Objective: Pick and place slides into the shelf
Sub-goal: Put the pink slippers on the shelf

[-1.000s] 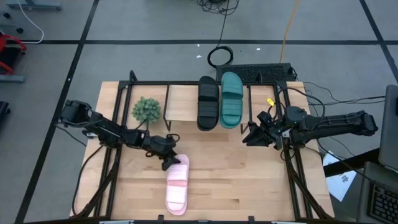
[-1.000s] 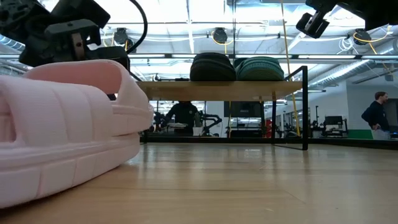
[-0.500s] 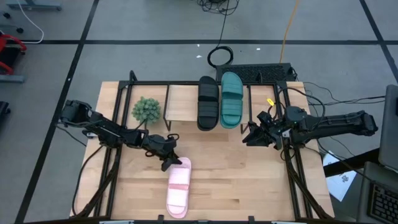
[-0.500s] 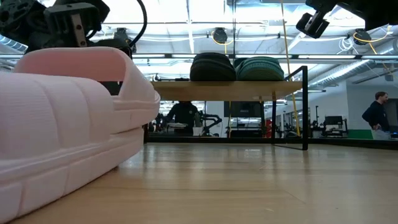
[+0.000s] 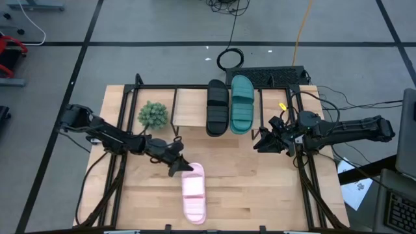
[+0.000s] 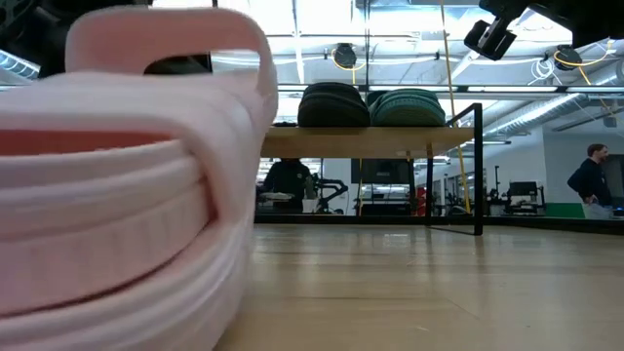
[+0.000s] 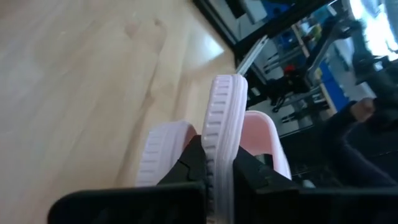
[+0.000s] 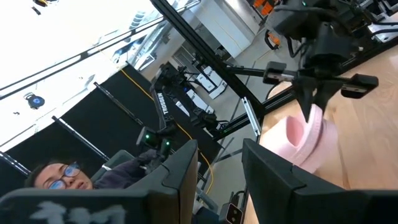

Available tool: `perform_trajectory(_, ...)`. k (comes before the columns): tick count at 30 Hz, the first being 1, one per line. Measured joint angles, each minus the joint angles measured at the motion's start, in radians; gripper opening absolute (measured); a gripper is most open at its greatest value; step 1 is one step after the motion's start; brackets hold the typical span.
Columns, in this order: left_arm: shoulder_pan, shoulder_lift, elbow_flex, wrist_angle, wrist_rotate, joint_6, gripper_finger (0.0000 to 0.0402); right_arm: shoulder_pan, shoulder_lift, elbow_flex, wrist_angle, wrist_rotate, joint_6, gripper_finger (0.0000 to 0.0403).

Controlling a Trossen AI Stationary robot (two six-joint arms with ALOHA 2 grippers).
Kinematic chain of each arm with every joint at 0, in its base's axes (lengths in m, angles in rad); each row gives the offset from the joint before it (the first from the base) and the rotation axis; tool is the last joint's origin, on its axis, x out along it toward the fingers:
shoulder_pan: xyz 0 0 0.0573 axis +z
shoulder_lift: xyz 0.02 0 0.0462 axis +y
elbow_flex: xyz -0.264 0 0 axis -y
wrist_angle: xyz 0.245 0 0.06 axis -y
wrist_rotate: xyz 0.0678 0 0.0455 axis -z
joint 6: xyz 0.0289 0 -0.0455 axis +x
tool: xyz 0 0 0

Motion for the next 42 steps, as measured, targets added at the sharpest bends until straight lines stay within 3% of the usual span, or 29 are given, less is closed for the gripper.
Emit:
perform_trajectory(9,0.006,-0.124,0.000,-0.028,-0.011,-0.029,0.0015,0.000,0.000,0.000,-0.001,0.000,0.000,0.0118)
perform_trajectory(16,0.062,-0.369,0.000,-0.168,-0.043,-0.088,0.0014,0.000,0.000,0.000,-0.003,0.000,0.000,0.0118)
perform_trajectory(20,0.121,-0.530,0.029,-0.370,-0.046,-0.091,0.0014,0.000,0.000,0.000,-0.009,0.000,0.000,0.0118)
perform_trajectory(25,0.206,-0.650,0.224,-0.823,-0.051,0.012,0.0014,0.000,0.000,0.000,-0.008,0.000,0.000,0.0118)
perform_trajectory(33,0.379,-0.633,0.564,-1.153,-0.040,0.178,0.0014,0.000,0.000,0.000,-0.008,0.027,0.000,0.0118)
perform_trajectory(38,0.540,-0.568,0.643,-1.215,0.117,0.236,0.0014,0.000,0.000,0.000,-0.007,0.027,0.008,0.0118)
perform_trajectory(42,0.712,-0.463,0.689,-1.214,0.314,0.289,0.0014,0.000,0.000,0.000,-0.007,0.029,0.021,0.0118)
